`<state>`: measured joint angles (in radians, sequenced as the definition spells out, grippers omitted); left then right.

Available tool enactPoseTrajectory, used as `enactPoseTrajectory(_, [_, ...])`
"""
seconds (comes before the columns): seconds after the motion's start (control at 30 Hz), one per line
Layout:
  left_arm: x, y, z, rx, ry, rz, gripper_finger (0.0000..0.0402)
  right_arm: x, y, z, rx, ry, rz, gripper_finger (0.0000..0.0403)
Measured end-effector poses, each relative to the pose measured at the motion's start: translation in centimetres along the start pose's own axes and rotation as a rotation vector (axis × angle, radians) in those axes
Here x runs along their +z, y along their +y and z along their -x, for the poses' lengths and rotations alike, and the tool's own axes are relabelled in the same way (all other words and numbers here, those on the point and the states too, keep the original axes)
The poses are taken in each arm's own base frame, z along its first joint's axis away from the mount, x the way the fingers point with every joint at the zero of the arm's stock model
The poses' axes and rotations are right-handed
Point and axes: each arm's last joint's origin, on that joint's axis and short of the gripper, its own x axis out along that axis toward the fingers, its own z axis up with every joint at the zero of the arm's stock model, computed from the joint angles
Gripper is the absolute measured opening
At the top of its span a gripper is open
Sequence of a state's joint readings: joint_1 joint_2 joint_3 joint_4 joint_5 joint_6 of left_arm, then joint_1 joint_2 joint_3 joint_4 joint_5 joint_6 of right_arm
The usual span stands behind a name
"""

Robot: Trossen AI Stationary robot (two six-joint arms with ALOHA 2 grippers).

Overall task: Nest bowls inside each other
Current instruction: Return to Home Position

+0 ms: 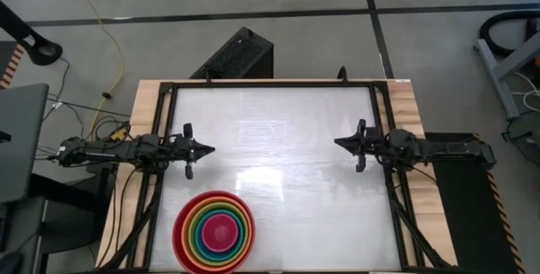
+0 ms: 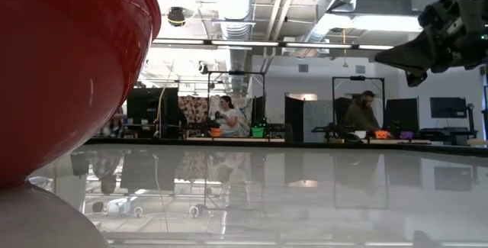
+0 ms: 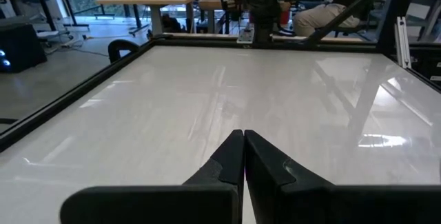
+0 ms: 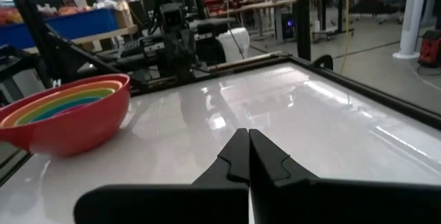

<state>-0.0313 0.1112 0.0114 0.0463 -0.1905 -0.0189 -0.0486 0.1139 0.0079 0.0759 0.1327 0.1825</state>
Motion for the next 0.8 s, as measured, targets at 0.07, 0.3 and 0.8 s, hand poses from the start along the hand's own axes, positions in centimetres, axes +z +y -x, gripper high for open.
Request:
enactPoseTrajectory(0.07, [0.01,0.0,0.0,0.0,0.0,0.0,0.0,0.02,-0.01,0.08,0.001,-0.004,0.0,0.0011])
enactPoseTrajectory(0.3, [0.01,0.0,0.0,0.0,0.0,0.0,0.0,-0.19,-0.1,0.05,-0.007,0.017,0.01,0.0011])
enactPoseTrajectory(0.8, [-0.01,0.0,0.0,0.0,0.0,0.0,0.0,-0.28,-0.11,0.04,-0.008,0.026,0.011,0.0011])
